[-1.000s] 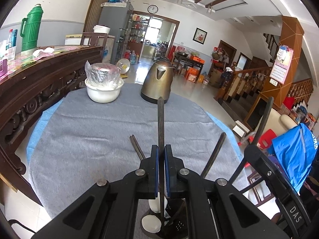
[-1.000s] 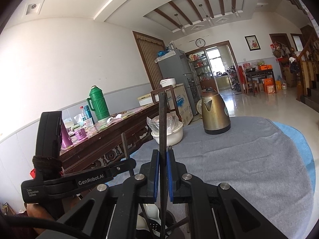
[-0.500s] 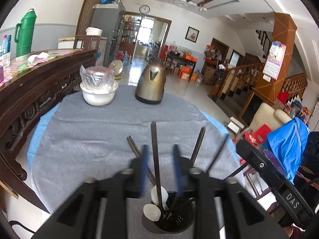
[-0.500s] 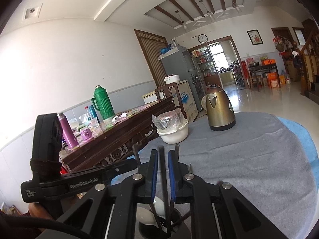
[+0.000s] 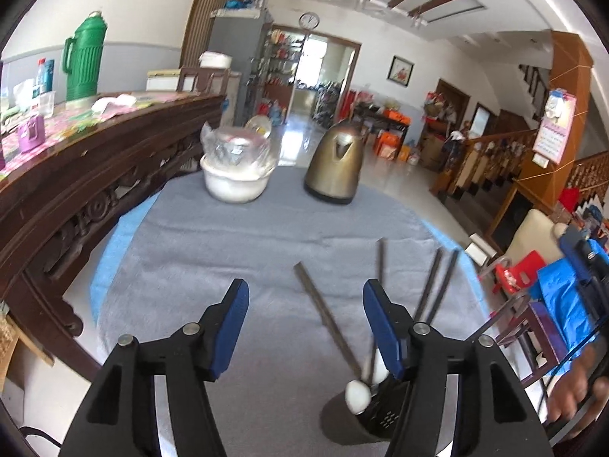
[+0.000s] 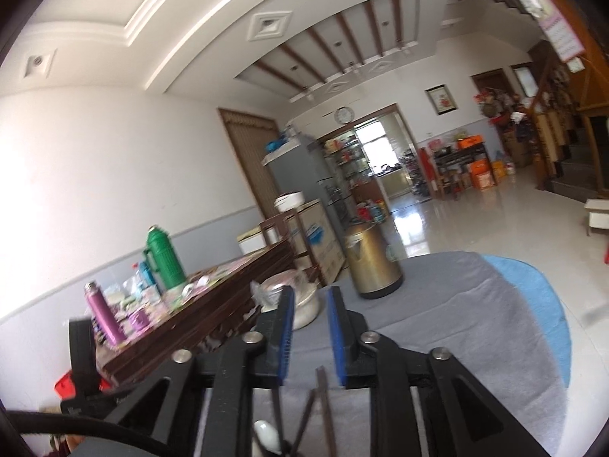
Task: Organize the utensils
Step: 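Move both grippers back toward the remaining dark chopsticks on the table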
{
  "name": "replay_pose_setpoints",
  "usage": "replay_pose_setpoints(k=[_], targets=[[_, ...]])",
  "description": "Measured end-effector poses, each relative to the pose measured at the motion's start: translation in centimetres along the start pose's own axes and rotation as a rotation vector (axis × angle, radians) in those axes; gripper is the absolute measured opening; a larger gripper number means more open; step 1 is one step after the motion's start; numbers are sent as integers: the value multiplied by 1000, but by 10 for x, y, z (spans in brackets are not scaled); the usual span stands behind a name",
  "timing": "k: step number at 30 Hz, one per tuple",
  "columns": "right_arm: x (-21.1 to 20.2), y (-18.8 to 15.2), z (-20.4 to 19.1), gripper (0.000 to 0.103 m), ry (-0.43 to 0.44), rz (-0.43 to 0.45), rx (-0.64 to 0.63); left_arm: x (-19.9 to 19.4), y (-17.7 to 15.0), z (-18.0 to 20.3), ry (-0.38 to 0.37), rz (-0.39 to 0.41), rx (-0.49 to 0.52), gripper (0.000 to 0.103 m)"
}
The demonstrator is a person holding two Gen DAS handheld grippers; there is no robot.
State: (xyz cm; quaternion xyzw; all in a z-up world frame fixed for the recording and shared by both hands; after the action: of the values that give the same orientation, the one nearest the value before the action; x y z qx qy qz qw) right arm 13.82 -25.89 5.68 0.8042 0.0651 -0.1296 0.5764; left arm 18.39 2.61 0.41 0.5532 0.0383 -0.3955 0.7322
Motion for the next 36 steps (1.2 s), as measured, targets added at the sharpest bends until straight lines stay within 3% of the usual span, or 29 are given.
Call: replay_pose_setpoints(k=[3, 13, 36], targets=[[2, 4, 17, 38, -36, -2, 45, 3, -5, -10, 41, -30, -15, 64], [20, 1, 63, 38, -87, -94, 176, 6, -9, -23, 142, -57, 11, 64], [42, -24, 72, 38, -75, -213, 196, 23, -15, -35, 185, -123, 14, 64]])
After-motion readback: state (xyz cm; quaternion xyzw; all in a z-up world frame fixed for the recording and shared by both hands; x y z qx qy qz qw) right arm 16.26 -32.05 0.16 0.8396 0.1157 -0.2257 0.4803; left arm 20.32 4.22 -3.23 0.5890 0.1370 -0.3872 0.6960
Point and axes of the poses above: each gripper's, at about its wrist camera, not at the fingertips, and x roughly the way its jaws point, z to its right, y to its top, the point moved 1 cm from there along x, roughly the way its jaws point, and after that the axes turned 15 degrees about -y, right-handed, at the moved point
